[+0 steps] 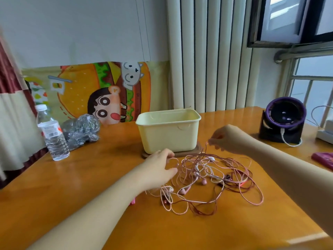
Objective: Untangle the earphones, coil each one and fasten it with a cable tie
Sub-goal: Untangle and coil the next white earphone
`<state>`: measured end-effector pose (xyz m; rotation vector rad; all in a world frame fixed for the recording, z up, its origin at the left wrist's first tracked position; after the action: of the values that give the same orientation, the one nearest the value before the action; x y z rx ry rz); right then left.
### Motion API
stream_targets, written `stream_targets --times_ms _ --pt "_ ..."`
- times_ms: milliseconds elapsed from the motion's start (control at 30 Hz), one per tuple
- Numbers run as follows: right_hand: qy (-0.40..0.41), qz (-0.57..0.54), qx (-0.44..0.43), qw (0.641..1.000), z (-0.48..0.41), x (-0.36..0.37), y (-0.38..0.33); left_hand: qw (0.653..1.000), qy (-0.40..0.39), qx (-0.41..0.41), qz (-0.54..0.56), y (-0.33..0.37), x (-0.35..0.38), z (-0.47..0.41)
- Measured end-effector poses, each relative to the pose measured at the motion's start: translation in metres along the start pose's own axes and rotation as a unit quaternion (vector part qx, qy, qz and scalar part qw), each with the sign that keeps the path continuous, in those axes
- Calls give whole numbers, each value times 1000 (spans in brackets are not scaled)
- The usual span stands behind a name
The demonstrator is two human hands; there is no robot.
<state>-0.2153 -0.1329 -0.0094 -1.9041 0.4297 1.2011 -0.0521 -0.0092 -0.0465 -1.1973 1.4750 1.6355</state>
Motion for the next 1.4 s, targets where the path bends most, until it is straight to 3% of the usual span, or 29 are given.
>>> stream_targets --times_ms 67,133,200,367,633,867,1000,1100,1200,1300,1400 --pt "-101 -70 -19 992 11 15 -15 1000 -6 20 -10 3 5 3" --pt "-248 -112 0 962 29 35 -26 998 -41 41 -31 7 12 8" --pt "-327 -15 -12 945 42 50 -26 992 -93 59 -62 11 21 13" --pt "-239 240 -32 940 25 62 0 980 -139 76 -116 14 43 9" --pt "-195 330 -6 924 10 69 30 977 -142 80 -139 14 57 2" --pt "-55 412 -143 898 11 65 12 974 -144 73 -160 10 62 3" --pt "-99 417 -125 895 13 64 18 976 -113 70 -171 13 59 -1" --pt "-139 302 -61 941 4 58 20 978 -84 65 -178 13 55 -7" --pt "-84 49 -1 995 -13 21 9 982 -65 64 -163 10 53 -17" --pt "30 -235 28 971 -22 -35 -8 987 -74 67 -127 14 52 -28" --pt "55 -363 16 930 -29 -70 -30 995 -37 64 -67 29 38 -39"
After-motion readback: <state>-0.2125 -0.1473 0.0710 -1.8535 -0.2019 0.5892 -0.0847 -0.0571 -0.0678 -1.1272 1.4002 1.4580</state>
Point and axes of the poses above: each hand's wrist, its own z-axis away from the middle knuckle, its own x-axis out of the palm, y = z × x, the point moved 7 cm from there along -z, towards the middle knuckle, and after that the axes turned 5 degrees about -x, right-handed, at the moved point
